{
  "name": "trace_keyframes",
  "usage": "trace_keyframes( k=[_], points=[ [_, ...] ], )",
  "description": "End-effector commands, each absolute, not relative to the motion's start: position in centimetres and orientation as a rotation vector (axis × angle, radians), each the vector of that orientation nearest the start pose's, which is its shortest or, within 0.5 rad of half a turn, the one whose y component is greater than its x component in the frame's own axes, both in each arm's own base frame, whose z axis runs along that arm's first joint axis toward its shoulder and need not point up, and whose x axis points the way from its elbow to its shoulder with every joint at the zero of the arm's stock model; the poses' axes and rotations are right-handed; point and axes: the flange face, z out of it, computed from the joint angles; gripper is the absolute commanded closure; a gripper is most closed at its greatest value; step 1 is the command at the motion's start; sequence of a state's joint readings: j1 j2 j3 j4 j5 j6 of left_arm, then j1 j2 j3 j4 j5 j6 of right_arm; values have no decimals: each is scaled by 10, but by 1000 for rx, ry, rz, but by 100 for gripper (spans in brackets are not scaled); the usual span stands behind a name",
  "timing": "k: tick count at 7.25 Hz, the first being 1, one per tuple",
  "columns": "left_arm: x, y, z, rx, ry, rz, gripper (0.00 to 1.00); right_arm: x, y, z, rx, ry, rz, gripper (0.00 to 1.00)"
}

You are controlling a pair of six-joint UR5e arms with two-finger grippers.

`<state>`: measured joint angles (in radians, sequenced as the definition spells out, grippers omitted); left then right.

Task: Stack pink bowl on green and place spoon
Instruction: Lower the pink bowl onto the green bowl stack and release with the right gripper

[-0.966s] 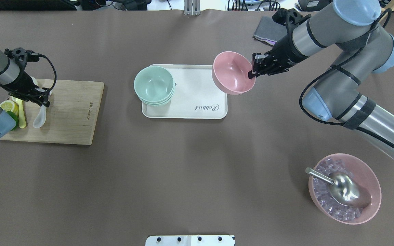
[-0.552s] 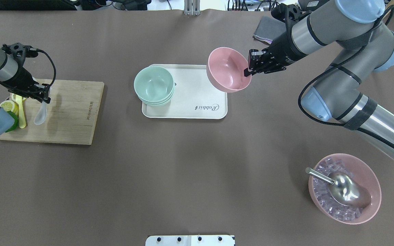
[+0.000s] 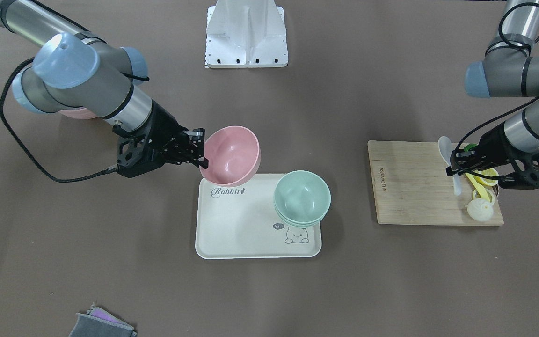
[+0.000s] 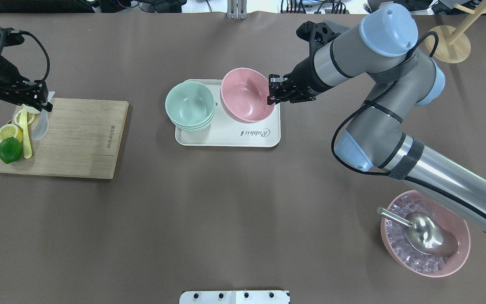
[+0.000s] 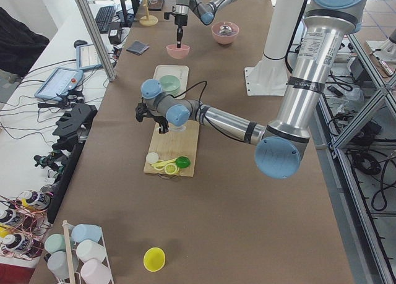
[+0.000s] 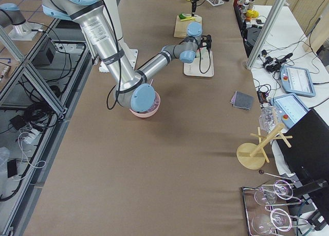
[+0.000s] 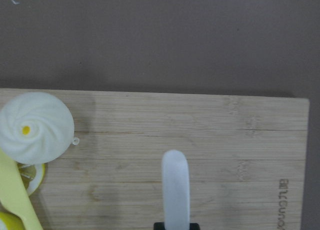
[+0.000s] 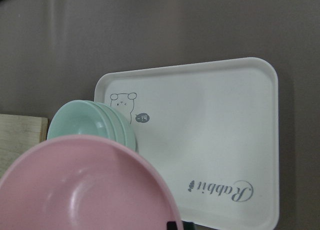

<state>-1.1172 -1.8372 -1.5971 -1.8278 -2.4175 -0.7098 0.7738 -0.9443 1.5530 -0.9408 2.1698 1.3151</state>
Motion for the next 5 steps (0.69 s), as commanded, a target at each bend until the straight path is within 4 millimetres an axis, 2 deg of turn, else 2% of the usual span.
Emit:
trace_keyframes(
  k=[1,2,5],
  points=[
    [209,-571,459,-28,980,-5,100,-483,-542,181,151,-1284,133,100],
    [211,-572,459,-30,979,-5,100,-498,-551,167,104,-1288,191,100],
    [212,-574,459,-30,979,-3,100,-528,-559,176,147,-1281,212,100]
  ],
)
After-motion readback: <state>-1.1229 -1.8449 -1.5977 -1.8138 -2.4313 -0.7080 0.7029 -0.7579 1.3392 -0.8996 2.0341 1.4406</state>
